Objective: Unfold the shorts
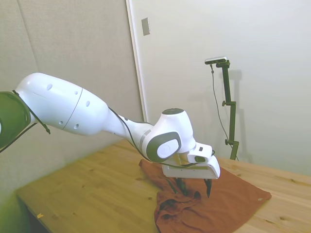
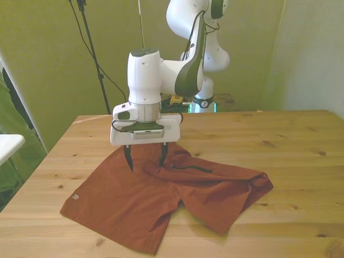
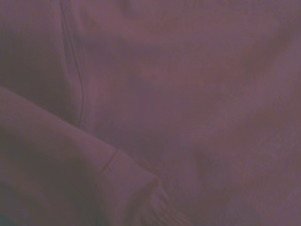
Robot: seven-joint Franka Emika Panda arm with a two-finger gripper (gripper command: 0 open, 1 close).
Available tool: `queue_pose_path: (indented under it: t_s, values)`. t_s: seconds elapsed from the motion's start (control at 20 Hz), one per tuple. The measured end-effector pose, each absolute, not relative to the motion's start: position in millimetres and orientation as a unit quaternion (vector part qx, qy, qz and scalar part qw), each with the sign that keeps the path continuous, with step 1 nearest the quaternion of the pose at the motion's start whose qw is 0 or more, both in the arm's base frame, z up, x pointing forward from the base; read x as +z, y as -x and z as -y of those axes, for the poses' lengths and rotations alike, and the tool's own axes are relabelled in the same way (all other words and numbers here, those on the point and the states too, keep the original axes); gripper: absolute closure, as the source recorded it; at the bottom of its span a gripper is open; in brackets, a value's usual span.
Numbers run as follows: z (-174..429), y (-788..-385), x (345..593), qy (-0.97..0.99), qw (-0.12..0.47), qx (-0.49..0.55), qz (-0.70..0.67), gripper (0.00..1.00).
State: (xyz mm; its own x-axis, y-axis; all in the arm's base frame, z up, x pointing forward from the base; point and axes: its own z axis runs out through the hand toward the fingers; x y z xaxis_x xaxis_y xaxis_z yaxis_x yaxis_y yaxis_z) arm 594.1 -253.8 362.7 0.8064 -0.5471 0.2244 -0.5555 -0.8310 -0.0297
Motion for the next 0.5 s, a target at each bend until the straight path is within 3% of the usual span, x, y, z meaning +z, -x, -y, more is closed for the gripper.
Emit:
queue_pose_path:
  t_s: [0.5]
  values:
    - [247.5,-601.3,361.0,-0.951,0.011,0.114,0.288,1.00]
